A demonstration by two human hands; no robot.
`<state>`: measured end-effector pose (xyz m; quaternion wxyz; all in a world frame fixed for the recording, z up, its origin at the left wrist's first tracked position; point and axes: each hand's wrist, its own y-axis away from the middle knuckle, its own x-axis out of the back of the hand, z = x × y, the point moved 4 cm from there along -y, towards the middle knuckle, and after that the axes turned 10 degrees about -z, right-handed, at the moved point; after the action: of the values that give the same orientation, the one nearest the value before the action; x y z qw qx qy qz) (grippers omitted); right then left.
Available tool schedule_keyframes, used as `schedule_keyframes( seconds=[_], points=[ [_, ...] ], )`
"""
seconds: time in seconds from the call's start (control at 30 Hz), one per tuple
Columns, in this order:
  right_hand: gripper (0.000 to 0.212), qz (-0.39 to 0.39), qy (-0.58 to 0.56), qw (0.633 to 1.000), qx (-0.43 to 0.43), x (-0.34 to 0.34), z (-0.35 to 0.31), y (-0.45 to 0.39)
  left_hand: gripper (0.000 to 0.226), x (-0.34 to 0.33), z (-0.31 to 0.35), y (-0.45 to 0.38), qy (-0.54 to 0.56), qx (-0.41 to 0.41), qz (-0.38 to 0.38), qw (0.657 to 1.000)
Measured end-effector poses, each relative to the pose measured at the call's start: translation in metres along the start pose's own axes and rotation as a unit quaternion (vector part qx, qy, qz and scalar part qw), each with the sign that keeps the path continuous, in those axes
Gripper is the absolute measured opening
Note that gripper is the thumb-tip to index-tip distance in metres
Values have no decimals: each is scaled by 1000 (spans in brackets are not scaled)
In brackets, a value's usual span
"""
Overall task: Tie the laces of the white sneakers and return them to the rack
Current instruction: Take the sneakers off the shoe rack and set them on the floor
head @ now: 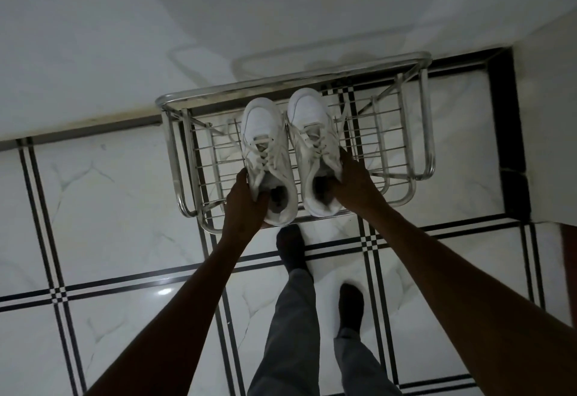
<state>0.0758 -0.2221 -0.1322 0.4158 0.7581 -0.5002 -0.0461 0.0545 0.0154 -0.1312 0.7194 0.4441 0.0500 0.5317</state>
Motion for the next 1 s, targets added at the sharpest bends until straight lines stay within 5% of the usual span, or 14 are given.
schedule_keyframes(
  seconds=[0.37,0.6,1.0],
  points=[
    [43,93,-41,987,121,-13,25,86,70,-39,-21,79,39,-55,63,996],
    [57,115,-30,978,172,-48,90,176,63,-108,-59,178,82,-119,127,981],
    [50,50,-18,995,81,-163,258,234,59,-239,-209,245,110,-20,76,991]
  ],
)
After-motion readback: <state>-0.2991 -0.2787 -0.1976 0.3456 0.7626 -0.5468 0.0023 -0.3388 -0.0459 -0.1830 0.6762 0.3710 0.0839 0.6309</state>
